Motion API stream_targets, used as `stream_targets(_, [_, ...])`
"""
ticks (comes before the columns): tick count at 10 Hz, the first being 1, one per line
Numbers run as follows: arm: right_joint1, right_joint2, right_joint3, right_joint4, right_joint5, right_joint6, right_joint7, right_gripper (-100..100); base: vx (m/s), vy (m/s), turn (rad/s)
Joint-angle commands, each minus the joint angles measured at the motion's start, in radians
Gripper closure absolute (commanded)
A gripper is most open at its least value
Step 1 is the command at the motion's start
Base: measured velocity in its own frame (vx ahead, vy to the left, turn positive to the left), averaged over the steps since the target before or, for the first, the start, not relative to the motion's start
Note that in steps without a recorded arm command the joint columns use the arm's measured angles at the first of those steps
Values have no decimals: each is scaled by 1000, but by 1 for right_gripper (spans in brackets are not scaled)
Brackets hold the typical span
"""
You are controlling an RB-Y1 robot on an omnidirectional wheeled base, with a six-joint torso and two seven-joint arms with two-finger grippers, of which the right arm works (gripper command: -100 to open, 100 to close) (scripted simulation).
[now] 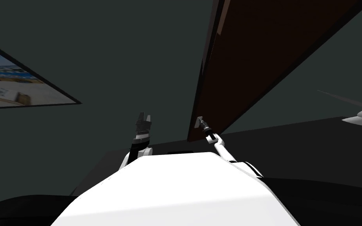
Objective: Pull the door open
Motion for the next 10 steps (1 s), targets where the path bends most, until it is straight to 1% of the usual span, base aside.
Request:
stream_targets(1, [3,5,2,-2,-6,1,-36,100,-38,-37,60])
stream_targets(2, [5,9,0,-6,-16,5,-72,100,-32,-27,60])
stream_targets(3, [8,12,-3,-10,-27,8,-98,100,-43,-42,115])
stream_targets(4, [8,12,-3,-10,-27,8,-113,100,-41,-37,49])
stream_targets(5, [11,16,-5,-15,-38,12,-148,100,-41,-32,67])
stream_targets(6, [11,16,-5,-15,-38,12,-153,100,-35,-25,40])
stream_targets(7, [13,20,-8,-19,-50,16,-193,100,-41,-35,81])
stream_targets(8, [16,24,-10,-24,-61,20,-218,100,-57,-48,125])
stream_targets(9, [16,24,-10,-24,-61,20,-234,100,-43,-35,38])
stream_targets(10, [19,28,-13,-29,-73,24,-268,100,-46,-34,70])
